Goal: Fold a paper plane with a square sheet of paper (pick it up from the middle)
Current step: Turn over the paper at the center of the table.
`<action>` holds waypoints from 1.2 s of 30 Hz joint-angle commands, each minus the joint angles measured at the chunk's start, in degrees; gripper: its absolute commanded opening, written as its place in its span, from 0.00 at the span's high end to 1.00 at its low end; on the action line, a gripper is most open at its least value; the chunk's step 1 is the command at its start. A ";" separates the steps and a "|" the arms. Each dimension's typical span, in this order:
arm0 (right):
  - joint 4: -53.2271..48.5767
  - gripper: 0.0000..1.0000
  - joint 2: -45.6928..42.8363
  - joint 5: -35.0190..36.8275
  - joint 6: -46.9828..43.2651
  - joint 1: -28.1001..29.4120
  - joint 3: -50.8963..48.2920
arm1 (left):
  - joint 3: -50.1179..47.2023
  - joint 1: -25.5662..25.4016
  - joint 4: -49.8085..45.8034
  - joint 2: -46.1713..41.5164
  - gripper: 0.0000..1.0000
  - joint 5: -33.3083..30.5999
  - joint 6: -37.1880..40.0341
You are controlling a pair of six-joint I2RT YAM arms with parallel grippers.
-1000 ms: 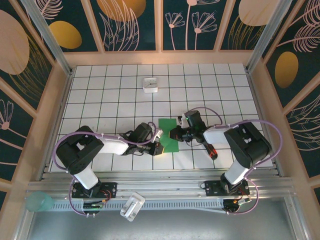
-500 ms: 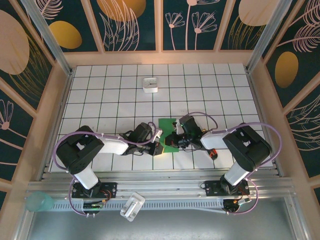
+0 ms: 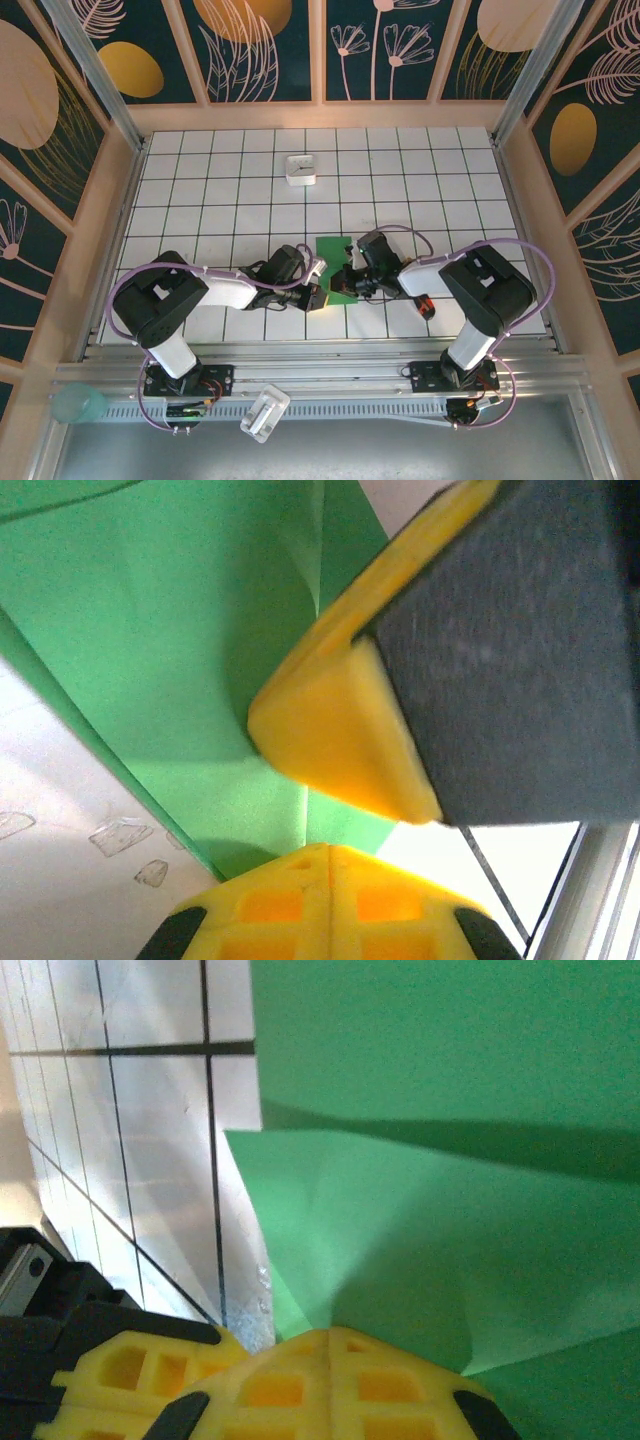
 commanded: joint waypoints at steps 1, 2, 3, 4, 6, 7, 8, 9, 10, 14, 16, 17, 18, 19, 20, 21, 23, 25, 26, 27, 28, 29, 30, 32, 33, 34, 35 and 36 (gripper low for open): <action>-4.57 0.99 1.22 4.10 -2.97 -2.73 0.84 | -2.05 0.22 -10.64 4.17 1.00 -3.91 1.90; -4.77 0.99 1.32 4.11 -3.22 -3.26 0.89 | -2.09 0.19 -10.75 4.38 1.00 -3.98 1.99; -4.94 0.99 1.32 4.15 -3.40 -3.81 0.89 | -2.10 0.27 -10.84 4.62 1.00 -4.02 2.10; -5.20 0.99 1.48 4.27 -3.62 -4.26 1.05 | -2.09 0.21 -10.97 4.76 1.00 -4.15 2.20; -6.22 1.00 1.82 4.71 -4.48 -5.36 1.58 | -2.09 0.23 -11.28 5.00 1.00 -4.28 2.38; -6.58 1.00 2.01 5.04 -4.83 -5.88 1.75 | -2.09 0.21 -11.37 5.02 1.00 -4.38 2.34; -6.96 1.00 2.27 5.29 -4.99 -6.36 1.85 | -2.09 0.28 -11.45 5.01 1.00 -4.37 2.47; -7.08 1.00 2.56 5.34 -5.25 -6.46 1.89 | -2.10 0.20 -11.54 4.94 1.00 -4.37 2.48; -7.24 1.00 2.85 5.42 -5.47 -6.42 1.85 | -2.07 0.23 -11.55 4.92 1.00 -4.38 2.56; -7.81 1.00 3.35 5.60 -6.64 -10.07 1.94 | -2.18 0.22 -11.63 4.75 1.00 -4.55 2.65; -8.30 1.00 3.49 5.86 -7.30 -11.24 2.20 | -2.18 0.21 -11.63 4.88 1.00 -4.59 2.65; -8.39 1.00 3.61 5.87 -7.55 -11.80 2.29 | -2.25 0.21 -11.55 4.87 1.00 -4.63 2.65; -8.48 1.00 3.75 5.86 -7.87 -12.44 2.38 | -2.18 0.22 -11.55 4.87 1.00 -4.64 2.65; -8.69 1.00 4.03 5.95 -8.13 -13.08 2.54 | -2.18 0.27 -11.55 4.91 1.00 -4.64 2.65; -8.98 1.00 4.33 6.00 -8.33 -13.60 2.72 | -2.18 0.28 -11.55 4.92 1.00 -4.64 2.65; -9.18 1.00 4.70 6.19 -8.62 -14.11 2.88 | -2.18 0.20 -11.55 4.84 1.00 -4.64 2.59; -9.62 1.00 5.26 6.32 -8.88 -15.76 3.21 | -2.09 0.22 -11.46 4.74 1.00 -4.55 2.56; -9.71 1.00 5.15 5.85 -9.07 -17.72 3.49 | -1.79 0.28 -11.46 4.66 1.00 -4.46 2.42; -9.72 1.00 4.71 5.43 -9.24 -18.43 3.67 | -1.58 0.20 -11.38 4.56 1.00 -4.38 2.26; -9.70 1.00 3.94 4.90 -9.53 -18.94 3.91 | -1.20 0.22 -11.27 4.36 1.00 -4.26 1.95; -9.79 1.00 2.94 4.52 -9.87 -19.29 4.28 | -0.82 0.16 -10.92 4.20 1.00 -3.83 1.58; -9.96 1.00 1.73 4.25 -10.31 -19.37 4.54 | -0.40 0.21 -10.50 4.00 1.00 -3.54 1.10; -10.35 1.00 0.29 4.11 -10.74 -19.35 4.79 | 0.20 0.17 -9.96 3.71 1.00 -3.14 0.45; -10.56 1.00 -2.71 3.59 -11.30 -19.33 4.72 | 1.34 0.27 -8.64 3.07 1.00 -1.91 -1.08; -10.44 1.00 -4.54 3.58 -11.22 -19.27 4.27 | 2.23 0.21 -7.92 2.66 1.00 -1.51 -1.98; -10.42 1.00 -6.03 3.66 -11.23 -19.01 3.67 | 2.82 0.19 -7.20 2.04 0.99 -1.18 -2.89; -10.36 1.00 -7.75 3.75 -11.11 -18.55 2.93 | 3.60 0.18 -6.52 1.80 0.96 -1.02 -3.82; -10.33 1.00 -9.31 3.97 -10.86 -18.00 2.21 | 4.39 0.20 -5.87 0.00 0.91 -1.08 -4.68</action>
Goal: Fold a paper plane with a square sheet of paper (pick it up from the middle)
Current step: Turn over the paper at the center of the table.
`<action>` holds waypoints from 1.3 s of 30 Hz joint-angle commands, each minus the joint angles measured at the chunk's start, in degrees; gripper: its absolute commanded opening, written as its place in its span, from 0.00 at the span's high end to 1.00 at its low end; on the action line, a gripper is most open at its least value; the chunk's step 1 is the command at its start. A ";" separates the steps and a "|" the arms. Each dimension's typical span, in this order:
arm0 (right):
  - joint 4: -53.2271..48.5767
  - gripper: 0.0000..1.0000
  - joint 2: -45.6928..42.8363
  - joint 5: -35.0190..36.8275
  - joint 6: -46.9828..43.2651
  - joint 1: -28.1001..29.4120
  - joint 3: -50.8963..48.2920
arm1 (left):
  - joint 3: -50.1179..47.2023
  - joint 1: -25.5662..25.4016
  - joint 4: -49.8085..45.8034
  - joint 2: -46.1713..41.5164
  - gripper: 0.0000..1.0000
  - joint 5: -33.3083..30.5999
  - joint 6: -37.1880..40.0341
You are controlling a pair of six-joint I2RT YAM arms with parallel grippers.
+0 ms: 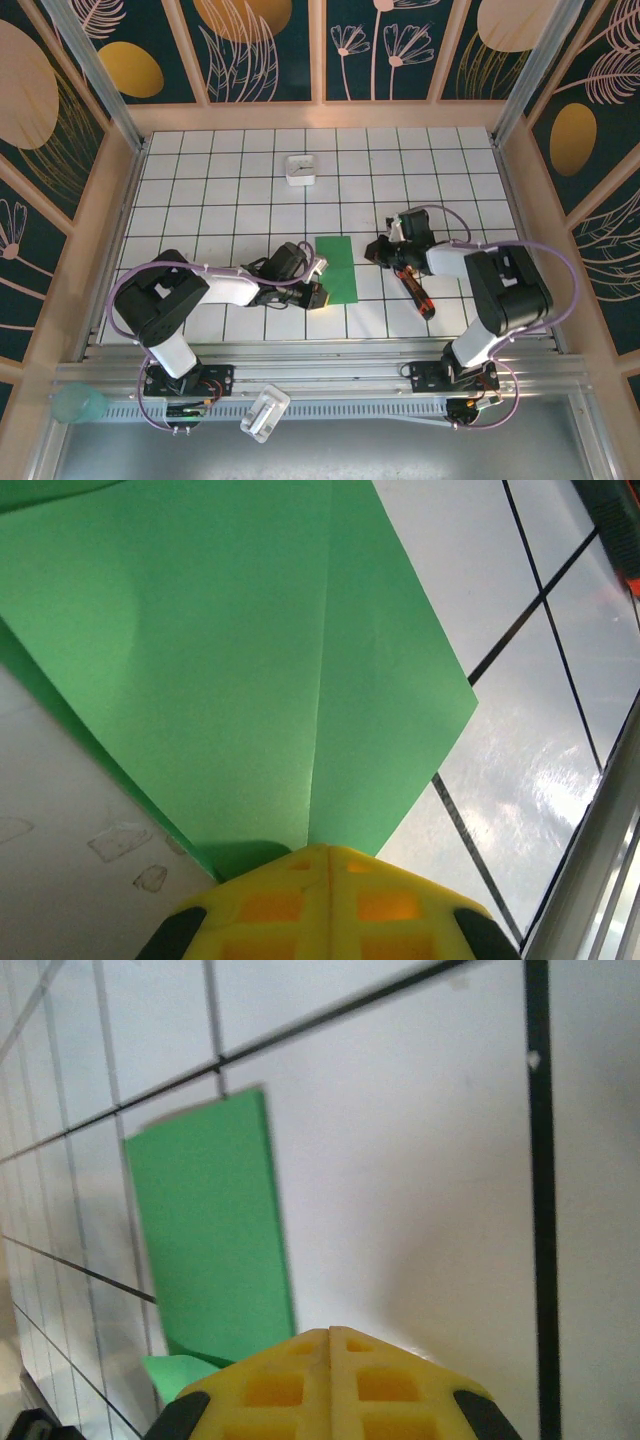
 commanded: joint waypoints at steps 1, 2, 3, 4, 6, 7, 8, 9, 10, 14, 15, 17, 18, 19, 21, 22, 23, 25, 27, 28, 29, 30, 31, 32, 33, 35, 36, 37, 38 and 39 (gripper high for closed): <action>-1.43 1.00 -6.12 2.68 -1.34 1.59 -1.94 | 2.15 0.11 -1.61 -1.46 0.85 -1.56 -3.83; -1.36 1.00 -7.41 3.35 -1.10 2.64 -2.55 | 2.44 0.14 -0.73 -2.60 0.79 -1.87 -4.45; -1.04 0.99 -8.44 4.07 -0.94 3.89 -3.21 | 2.63 0.15 0.27 -3.89 0.74 -2.28 -5.00; -0.91 1.00 -9.11 4.68 -0.72 5.07 -3.56 | 2.55 0.30 0.99 -5.17 0.69 -2.84 -5.51; -0.45 1.00 -9.53 5.76 -0.41 7.95 -3.89 | 1.38 1.23 3.05 -8.19 0.64 -4.73 -6.94; -0.14 1.00 -9.47 6.12 -0.44 9.10 -3.92 | 0.43 2.03 4.24 -9.49 0.62 -5.45 -7.74; 0.33 1.00 -9.23 6.39 -0.27 10.27 -3.88 | -0.71 3.14 5.56 -10.88 0.60 -6.15 -9.04; 0.88 1.00 -8.99 6.36 -0.16 11.38 -3.99 | -1.78 4.26 6.54 -11.79 0.59 -6.61 -10.40; 1.09 0.99 -8.79 6.29 -0.15 11.77 -4.00 | -2.16 5.09 6.86 -12.24 0.58 -6.79 -11.00; -3.47 0.94 -8.92 10.81 -0.09 13.11 -3.97 | 0.94 5.55 2.63 -9.41 0.55 -6.42 -9.58; -4.83 0.92 -9.00 12.00 -0.39 13.10 -3.97 | 2.02 5.58 2.18 -8.01 0.55 -5.21 -9.42; -6.99 0.87 -9.34 12.61 -0.52 13.13 -4.13 | 3.30 5.55 2.35 -5.93 0.57 -3.58 -9.60; -8.09 0.85 -9.67 12.42 -0.26 13.33 -4.38 | 3.88 5.59 2.38 -5.20 0.58 -3.28 -9.43; -9.22 0.83 -10.23 12.93 0.01 13.72 -4.58 | 4.18 5.55 2.30 -4.91 0.59 -3.30 -9.06; -12.19 0.80 -11.96 14.89 0.49 15.07 -5.12 | 4.59 5.46 2.63 -4.77 0.60 -2.68 -8.13; -13.35 0.79 -12.68 15.69 0.77 15.64 -5.34 | 4.50 5.52 3.30 -4.64 0.60 -1.92 -7.97; -14.23 0.77 -13.52 16.20 1.59 16.31 -5.68 | 4.33 5.47 4.57 -4.15 0.60 -0.66 -8.12; -14.34 0.75 -14.63 16.80 3.46 17.48 -6.55 | 5.16 5.43 5.26 -2.00 0.62 0.79 -8.44; -14.06 0.74 -15.07 17.34 5.06 18.80 -6.74 | 6.56 5.41 3.93 0.26 0.67 0.73 -7.92; -14.19 0.74 -15.07 17.85 5.64 19.42 -6.64 | 6.90 5.38 3.39 0.71 0.69 -0.04 -7.52; -14.39 0.73 -15.12 18.33 6.29 20.15 -6.47 | 7.13 5.41 2.89 0.69 0.71 -1.33 -6.97; -14.66 0.73 -15.17 18.81 7.12 20.84 -6.41 | 7.37 5.46 2.59 2.25 0.72 -2.23 -6.40; -14.89 0.72 -15.15 19.29 7.87 21.42 -6.45 | 7.52 5.48 2.06 2.88 0.73 -2.99 -5.87; -15.07 0.71 -15.23 19.68 8.67 21.94 -6.59 | 7.82 5.48 1.78 3.57 0.75 -3.80 -5.54; -15.38 0.71 -15.26 20.25 9.67 22.30 -6.77 | 7.83 5.48 1.59 4.31 0.76 -4.08 -5.22; -15.71 0.69 -15.11 21.32 10.99 23.07 -7.11 | 7.92 5.45 1.49 5.64 0.79 -4.30 -4.92; -16.11 0.67 -14.98 22.38 11.55 23.71 -7.08 | 7.84 5.47 1.55 6.08 0.80 -4.44 -4.66; -16.13 0.66 -14.82 22.99 11.96 24.33 -7.05 | 7.51 5.48 1.86 6.41 0.81 -4.51 -4.63; -15.82 0.66 -14.57 23.31 12.41 24.81 -7.16 | 7.19 5.45 1.89 6.78 0.81 -4.72 -4.57; -15.29 0.66 -14.31 23.27 12.90 25.25 -7.24 | 7.03 5.45 2.07 7.04 0.81 -4.71 -4.45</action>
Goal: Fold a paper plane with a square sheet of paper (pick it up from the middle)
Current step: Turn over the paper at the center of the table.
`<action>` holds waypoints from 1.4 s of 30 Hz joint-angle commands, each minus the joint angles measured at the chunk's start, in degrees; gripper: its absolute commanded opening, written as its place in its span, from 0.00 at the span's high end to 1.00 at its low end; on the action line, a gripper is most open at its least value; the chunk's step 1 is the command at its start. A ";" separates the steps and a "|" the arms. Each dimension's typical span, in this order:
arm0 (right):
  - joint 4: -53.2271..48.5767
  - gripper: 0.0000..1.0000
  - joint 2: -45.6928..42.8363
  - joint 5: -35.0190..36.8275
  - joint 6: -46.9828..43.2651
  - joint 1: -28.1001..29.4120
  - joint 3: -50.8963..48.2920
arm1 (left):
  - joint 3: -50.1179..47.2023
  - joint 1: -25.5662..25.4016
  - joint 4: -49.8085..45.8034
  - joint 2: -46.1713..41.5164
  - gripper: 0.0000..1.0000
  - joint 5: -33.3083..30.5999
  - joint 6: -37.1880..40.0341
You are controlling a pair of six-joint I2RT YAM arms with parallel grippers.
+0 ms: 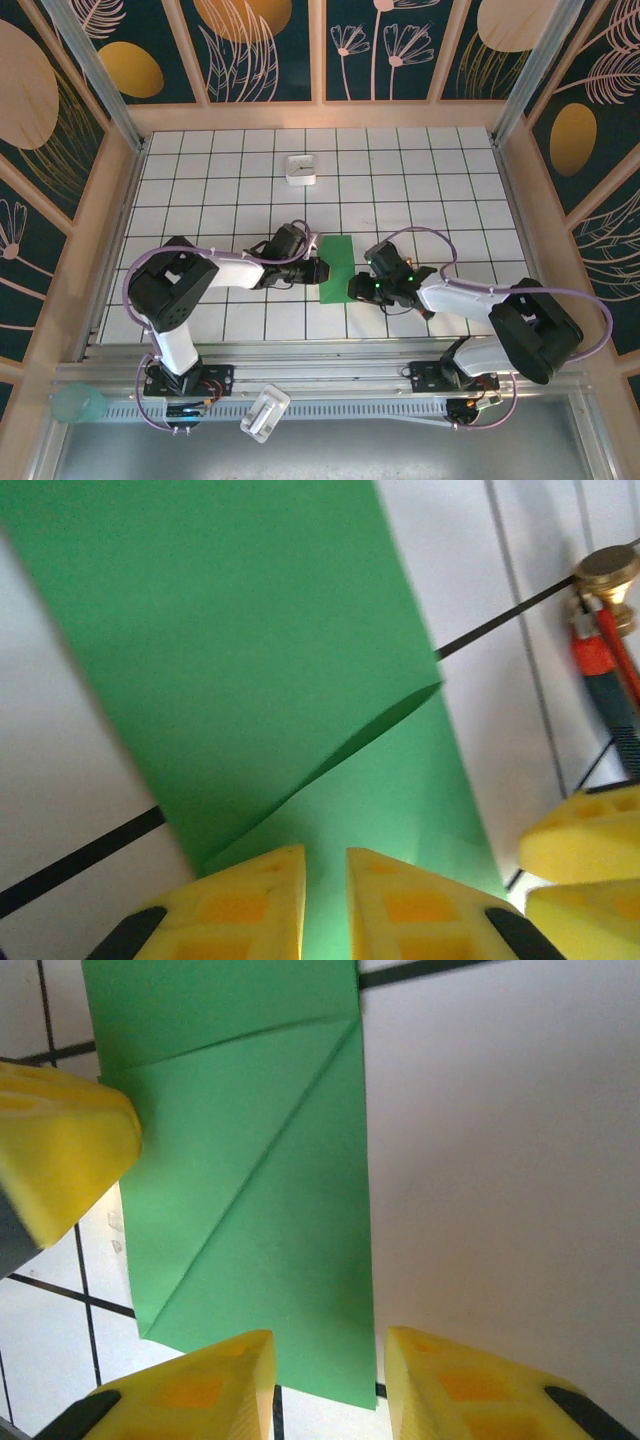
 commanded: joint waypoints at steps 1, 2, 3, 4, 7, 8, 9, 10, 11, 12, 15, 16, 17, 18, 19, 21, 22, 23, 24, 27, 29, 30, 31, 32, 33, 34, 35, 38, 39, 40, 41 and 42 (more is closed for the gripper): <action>-0.31 0.66 0.34 3.12 3.44 1.68 -0.89 | -0.28 -0.02 -0.49 1.22 0.82 -0.93 1.60; 0.63 0.65 0.70 2.96 3.81 2.14 -1.02 | -0.59 -0.04 -0.17 1.45 0.82 -0.97 1.60; 1.32 0.65 1.00 2.71 4.11 2.41 -1.06 | -0.83 0.01 -0.11 1.64 0.83 -0.92 1.68; 2.11 0.66 1.35 2.29 4.32 2.64 -1.13 | -1.11 0.00 -0.06 1.83 0.83 -0.92 1.76; 3.89 0.66 2.13 1.35 4.86 2.83 -1.48 | -2.03 -0.06 0.46 2.06 0.83 -0.93 1.70; 4.30 0.66 2.25 1.07 5.05 2.83 -1.59 | -2.21 -0.02 0.54 2.03 0.83 -0.84 1.70; 4.84 0.66 2.33 0.94 5.24 2.79 -1.68 | -2.40 0.00 0.51 2.11 0.83 -0.83 1.69; 5.41 0.66 2.39 0.77 5.21 2.83 -1.76 | -2.52 -0.03 0.61 2.16 0.83 -0.86 1.69; 5.92 0.66 2.44 0.75 5.32 2.87 -1.85 | -2.63 -0.04 0.64 2.20 0.83 -0.92 1.69; 6.40 0.66 2.50 0.62 5.33 2.83 -1.94 | -2.57 -0.11 0.70 2.17 0.83 -0.83 1.70; 8.62 0.66 2.89 -0.42 5.33 2.59 -2.03 | -2.68 -0.01 0.67 2.19 0.83 -0.83 1.77; 9.30 0.66 3.09 -0.72 5.23 2.49 -2.03 | -2.63 -0.01 0.59 2.20 0.83 -0.81 1.80; 9.82 0.66 3.26 -0.83 5.13 2.40 -1.92 | -2.63 -0.01 0.56 2.18 0.83 -0.77 1.87; 9.98 0.66 3.35 -0.83 5.06 2.31 -1.86 | -2.58 -0.06 0.47 2.19 0.83 -0.75 1.86; 10.32 0.66 3.39 -0.83 4.85 2.22 -1.77 | -2.71 -0.01 0.51 2.20 0.83 -0.74 1.86; 10.99 0.66 3.34 -1.15 4.67 1.96 -1.84 | -2.74 0.00 0.42 2.20 0.83 -0.75 1.86; 11.59 0.66 3.27 -1.46 4.62 1.79 -1.92 | -2.81 -0.03 0.47 2.15 0.83 -0.66 1.86; 12.07 0.66 3.30 -1.76 4.47 1.61 -2.02 | -2.88 -0.09 0.44 2.12 0.83 -0.70 1.84; 12.55 0.66 3.47 -2.12 4.34 1.39 -2.03 | -2.91 -0.05 0.40 2.17 0.83 -0.74 1.91; 12.80 0.66 3.67 -2.68 3.86 0.92 -1.88 | -2.90 -0.04 0.29 2.21 0.83 -0.75 1.86; 12.96 0.66 3.67 -3.02 3.43 0.64 -1.76 | -2.83 -0.07 0.26 2.22 0.83 -0.75 1.79; 12.97 0.66 3.71 -3.11 3.36 0.51 -1.81 | -2.81 -0.07 0.27 2.21 0.83 -0.66 1.78; 13.17 0.66 3.76 -3.27 3.22 0.28 -1.85 | -2.83 -0.05 0.29 2.36 0.83 -0.66 1.73; 13.55 0.66 3.76 -3.48 3.18 0.19 -1.97 | -2.81 -0.01 0.29 2.40 0.83 -0.66 1.74; 14.26 0.66 3.67 -3.85 3.08 -0.10 -2.26 | -2.81 -0.05 0.21 2.47 0.83 -0.66 1.77; 14.95 0.66 3.58 -4.21 3.12 -0.28 -2.49 | -2.81 -0.06 0.16 2.47 0.83 -0.61 1.78; 15.54 0.66 3.45 -4.49 2.98 -0.49 -2.72 | -2.81 -0.06 0.11 2.42 0.83 -0.58 1.78; 17.41 0.65 3.51 -5.59 2.31 -1.14 -3.38 | -2.90 -0.02 -0.02 2.38 0.83 -0.57 1.78; 17.98 0.65 3.49 -5.91 2.06 -1.34 -3.50 | -2.90 -0.03 -0.04 2.38 0.83 -0.57 1.78; 18.60 0.65 3.32 -6.18 1.74 -1.43 -3.75 | -2.82 -0.05 -0.13 2.27 0.83 -0.61 1.71; 19.10 0.65 3.15 -6.28 1.43 -1.55 -3.94 | -2.81 -0.05 -0.06 2.24 0.83 -0.64 1.71; 19.35 0.65 2.97 -6.28 1.22 -1.64 -4.13 | -2.79 -0.05 -0.08 2.23 0.83 -0.66 1.69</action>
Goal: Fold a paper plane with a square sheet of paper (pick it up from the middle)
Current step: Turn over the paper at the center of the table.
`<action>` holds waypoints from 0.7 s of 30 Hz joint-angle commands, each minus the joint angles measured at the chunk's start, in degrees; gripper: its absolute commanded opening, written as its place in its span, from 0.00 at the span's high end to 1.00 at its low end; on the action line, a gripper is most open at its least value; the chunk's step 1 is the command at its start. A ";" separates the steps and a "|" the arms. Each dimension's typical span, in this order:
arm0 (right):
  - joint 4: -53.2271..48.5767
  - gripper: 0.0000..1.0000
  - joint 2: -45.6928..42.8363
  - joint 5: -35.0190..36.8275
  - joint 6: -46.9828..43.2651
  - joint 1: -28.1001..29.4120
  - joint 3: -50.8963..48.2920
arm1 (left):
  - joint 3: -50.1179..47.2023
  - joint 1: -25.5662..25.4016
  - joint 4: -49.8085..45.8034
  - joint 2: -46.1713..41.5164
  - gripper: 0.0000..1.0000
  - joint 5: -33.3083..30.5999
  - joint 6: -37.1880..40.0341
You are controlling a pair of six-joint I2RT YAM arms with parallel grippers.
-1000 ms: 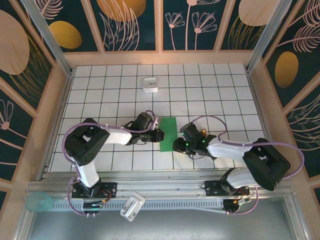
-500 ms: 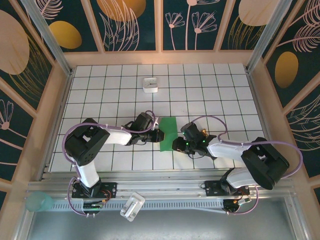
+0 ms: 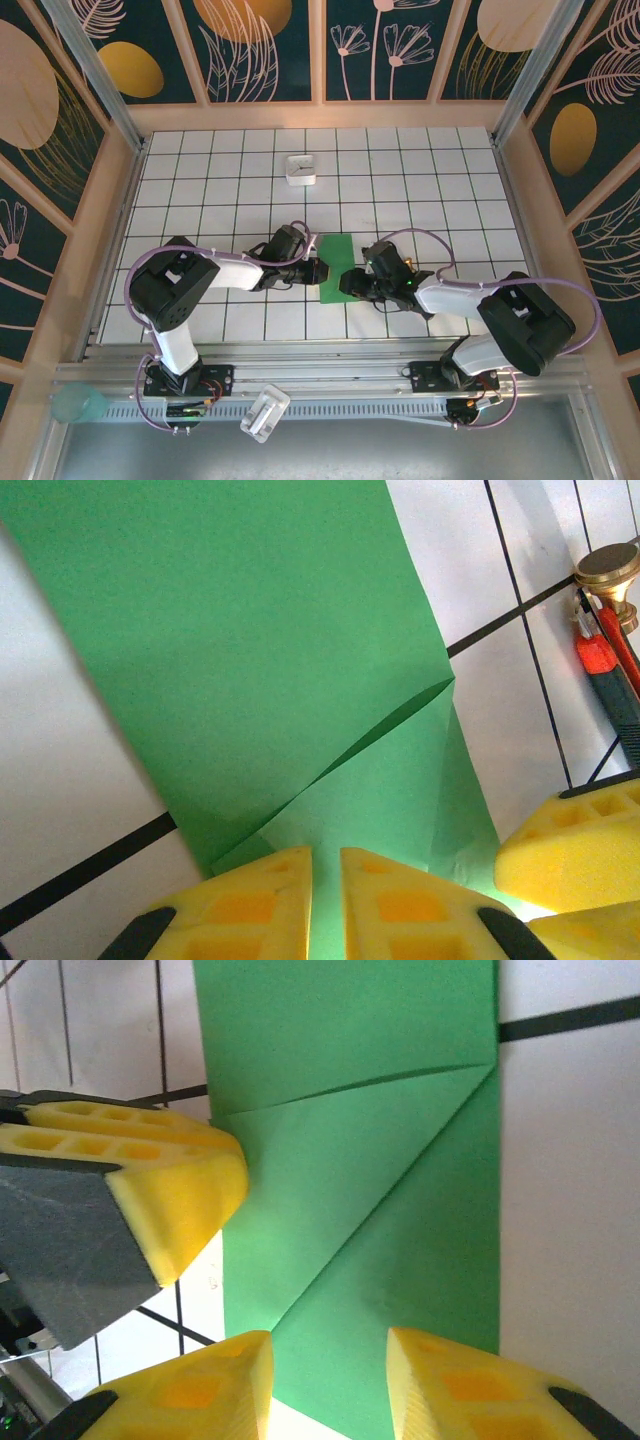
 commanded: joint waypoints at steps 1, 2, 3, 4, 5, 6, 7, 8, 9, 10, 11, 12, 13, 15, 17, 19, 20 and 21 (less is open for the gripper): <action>3.80 0.65 -0.46 -1.00 -2.12 -0.63 -1.29 | -1.43 -0.05 -2.89 2.13 0.83 -0.50 0.84; 3.87 0.64 -0.57 -0.83 -2.48 -0.75 -1.51 | -1.34 -0.07 -2.92 2.13 0.83 -0.46 0.84; 3.50 0.64 -0.65 -0.74 -2.61 -1.07 -1.45 | -1.35 -0.07 -3.02 2.13 0.83 -0.46 0.84; 2.06 0.64 -0.70 -0.29 -2.63 -1.36 -1.13 | -1.21 -0.08 -3.10 2.17 0.83 -0.54 0.77; -0.27 0.63 -0.88 0.81 -2.97 -1.29 -0.55 | -1.15 -0.05 -3.22 2.17 0.83 -0.55 0.75; -3.20 0.63 -1.09 2.15 -3.34 -0.90 0.30 | -1.09 -0.09 -3.31 2.31 0.83 -0.53 0.67; -6.87 0.62 -1.40 4.19 -3.68 -0.48 1.35 | -1.08 -0.09 -3.23 2.32 0.83 -0.46 0.61; -10.10 0.62 -1.83 5.77 -3.77 -0.08 2.12 | -1.06 -0.07 -3.29 2.40 0.83 -0.46 0.58; -11.92 0.62 -2.25 6.48 -3.80 0.31 2.34 | -0.94 -0.04 -3.33 2.48 0.83 -0.46 0.66; -13.28 0.61 -2.77 7.05 -3.43 0.68 2.24 | -1.00 -0.10 -3.45 2.55 0.83 -0.47 0.66; -14.09 0.61 -3.33 7.35 -2.95 1.03 1.99 | -0.99 -0.10 -3.50 2.63 0.83 -0.54 0.70; -14.54 0.61 -3.74 7.57 -2.37 1.30 1.64 | -0.99 -0.08 -3.52 2.67 0.83 -0.55 0.70; -14.95 0.61 -4.12 7.86 -1.87 1.52 1.34 | -1.00 -0.06 -3.54 2.79 0.83 -0.63 0.83; -15.09 0.61 -4.50 8.49 -1.34 2.04 1.05 | -1.00 -0.10 -3.59 3.04 0.83 -0.56 0.91; -14.31 0.60 -4.29 8.35 -0.90 2.65 1.05 | -0.99 -0.03 -3.69 3.21 0.83 -0.47 0.92; -14.08 0.60 -3.84 8.69 -0.69 3.32 1.23 | -0.98 -0.07 -3.67 3.28 0.83 -0.46 1.01; -14.12 0.60 -3.66 9.00 -0.67 3.53 1.31 | -0.94 -0.01 -3.69 3.26 0.83 -0.53 1.01; -14.12 0.60 -3.45 9.12 -0.62 3.65 1.32 | -0.99 -0.07 -3.64 3.24 0.83 -0.55 1.00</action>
